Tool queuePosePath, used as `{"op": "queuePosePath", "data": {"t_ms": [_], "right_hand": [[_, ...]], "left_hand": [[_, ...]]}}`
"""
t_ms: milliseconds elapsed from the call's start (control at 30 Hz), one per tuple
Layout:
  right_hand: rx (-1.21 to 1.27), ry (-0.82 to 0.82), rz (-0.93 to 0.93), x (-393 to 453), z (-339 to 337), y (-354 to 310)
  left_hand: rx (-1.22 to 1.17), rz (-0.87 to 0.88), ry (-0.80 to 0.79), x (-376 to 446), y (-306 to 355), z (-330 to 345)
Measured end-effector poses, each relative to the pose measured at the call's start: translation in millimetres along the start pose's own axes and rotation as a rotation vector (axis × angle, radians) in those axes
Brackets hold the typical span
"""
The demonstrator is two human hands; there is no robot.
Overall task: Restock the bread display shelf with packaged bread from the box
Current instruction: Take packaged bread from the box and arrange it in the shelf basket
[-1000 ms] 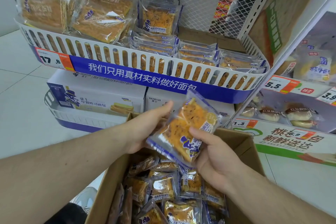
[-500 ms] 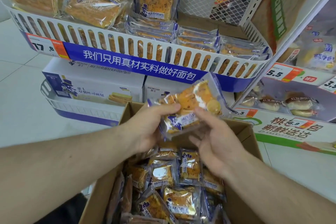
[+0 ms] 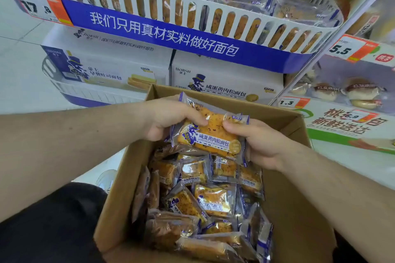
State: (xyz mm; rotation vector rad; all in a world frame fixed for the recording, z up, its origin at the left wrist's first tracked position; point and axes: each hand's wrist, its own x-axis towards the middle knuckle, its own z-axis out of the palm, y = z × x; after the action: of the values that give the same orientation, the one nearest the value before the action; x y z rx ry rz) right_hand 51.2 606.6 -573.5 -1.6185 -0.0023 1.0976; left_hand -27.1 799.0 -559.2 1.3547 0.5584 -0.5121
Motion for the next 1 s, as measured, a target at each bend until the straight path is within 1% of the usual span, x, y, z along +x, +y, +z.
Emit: {"op": "queuePosePath", "data": {"t_ms": [67, 100, 167, 267, 333, 400, 500, 600, 700, 767, 867, 1000], "right_hand": [[0.057, -0.016, 0.017, 13, -7, 6], [0.097, 0.002, 0.046, 23, -12, 9], [0.088, 0.142, 0.138, 48, -28, 24], [-0.200, 0.361, 0.275, 85, -45, 60], [-0.372, 0.420, 0.330, 106, -53, 88], [-0.452, 0.434, 0.379, 123, -53, 109], [-0.482, 0.426, 0.422, 142, -48, 126], [-0.611, 0.468, 0.450, 159, -46, 141], [-0.612, 0.475, 0.441, 166, -47, 148], [-0.566, 0.454, 0.409, 161, -49, 141], [-0.515, 0.380, 0.374, 145, -60, 121], [-0.689, 0.226, 0.298, 106, -74, 64]], "left_hand": [[0.024, 0.003, 0.046, 3, 1, -5], [0.034, 0.009, 0.067, 4, 1, -8], [0.054, 0.037, 0.120, 8, 1, -13], [0.109, 0.061, 0.192, 14, -2, -21], [0.151, 0.063, 0.208, 19, -6, -26], [0.187, 0.065, 0.210, 23, -9, -31], [0.226, 0.056, 0.207, 28, -13, -34], [0.246, 0.036, 0.212, 33, -18, -34], [0.242, 0.029, 0.237, 37, -21, -33], [0.238, 0.030, 0.232, 37, -19, -33], [0.233, 0.042, 0.219, 35, -14, -36], [0.243, 0.048, 0.171, 24, -5, -38]]}}
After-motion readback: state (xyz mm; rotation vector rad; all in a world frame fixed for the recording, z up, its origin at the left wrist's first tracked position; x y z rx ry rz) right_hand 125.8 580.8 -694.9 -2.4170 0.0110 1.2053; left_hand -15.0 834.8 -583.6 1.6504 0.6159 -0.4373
